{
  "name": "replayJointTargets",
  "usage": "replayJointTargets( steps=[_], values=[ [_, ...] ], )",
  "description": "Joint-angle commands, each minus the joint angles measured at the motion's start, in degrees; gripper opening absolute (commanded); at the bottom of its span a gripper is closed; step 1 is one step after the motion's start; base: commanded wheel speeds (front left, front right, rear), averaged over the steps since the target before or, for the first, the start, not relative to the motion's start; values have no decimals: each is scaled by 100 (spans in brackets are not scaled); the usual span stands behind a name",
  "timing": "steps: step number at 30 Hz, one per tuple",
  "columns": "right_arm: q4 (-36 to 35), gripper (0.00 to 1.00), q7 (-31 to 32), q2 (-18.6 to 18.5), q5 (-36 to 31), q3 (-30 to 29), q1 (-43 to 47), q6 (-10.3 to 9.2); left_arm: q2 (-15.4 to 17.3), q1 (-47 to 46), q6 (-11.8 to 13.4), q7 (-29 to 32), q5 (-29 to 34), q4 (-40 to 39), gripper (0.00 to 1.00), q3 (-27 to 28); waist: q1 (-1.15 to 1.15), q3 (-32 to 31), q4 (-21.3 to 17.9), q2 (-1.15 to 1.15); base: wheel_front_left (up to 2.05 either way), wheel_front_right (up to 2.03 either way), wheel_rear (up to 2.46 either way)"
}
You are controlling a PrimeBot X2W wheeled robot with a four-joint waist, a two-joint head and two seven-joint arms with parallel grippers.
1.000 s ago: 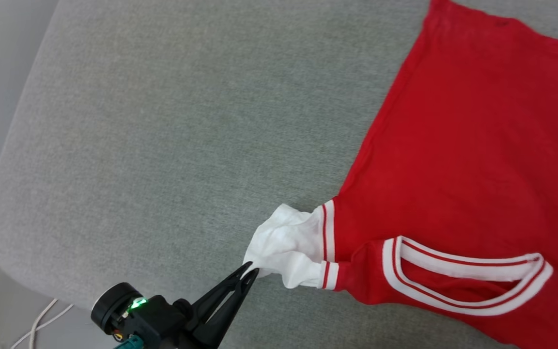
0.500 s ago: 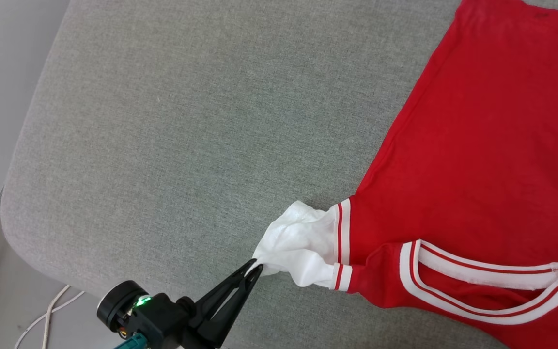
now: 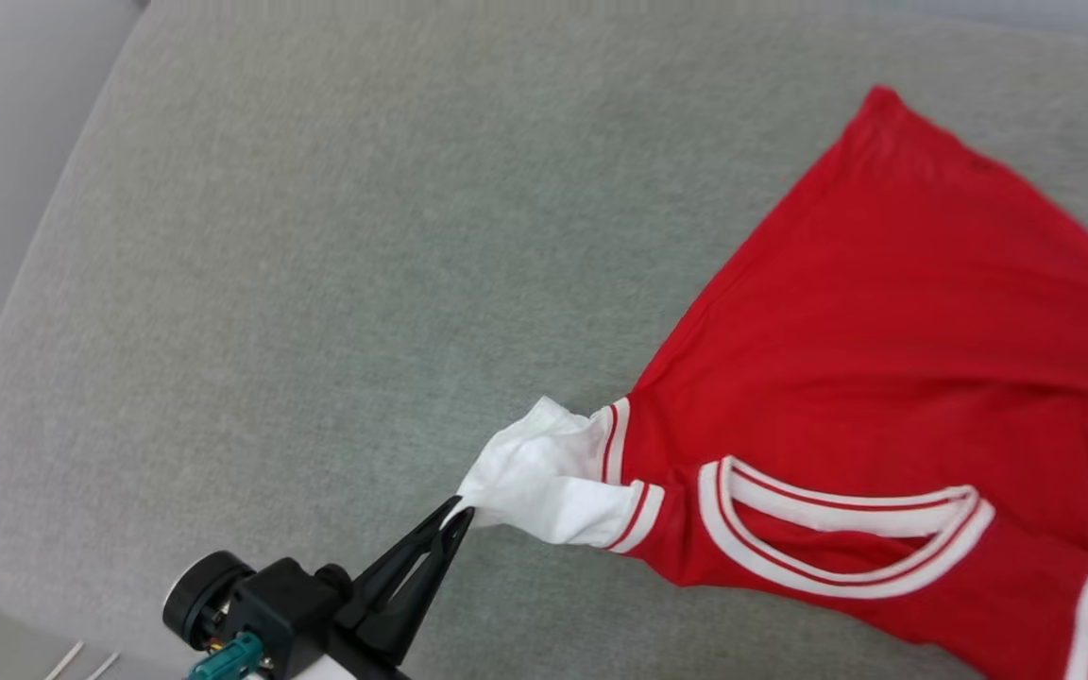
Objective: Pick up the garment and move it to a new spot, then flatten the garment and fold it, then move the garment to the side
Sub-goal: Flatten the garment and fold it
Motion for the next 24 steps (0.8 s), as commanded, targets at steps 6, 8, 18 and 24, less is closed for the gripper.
replayJointTargets(
  steps=[6,8,18,24],
  values=[
    [-267,0,-98,92,374,167,906,-4,67,207,153,-165,-71,227,0,166,0,-788,-749,0,0,0,0],
    [-456,0,-161,92,486,222,1242,-4,56,287,204,-217,-133,310,0,215,0,-941,-914,0,0,0,0],
    [-1436,0,-503,436,926,171,2950,-4,-93,520,378,-516,-343,740,0,382,0,-1363,-1492,0,0,0,0],
    [-1496,0,-732,733,965,141,3534,-3,-339,446,428,-706,-428,1055,0,432,0,-1483,-1632,0,0,0,0]
  ],
)
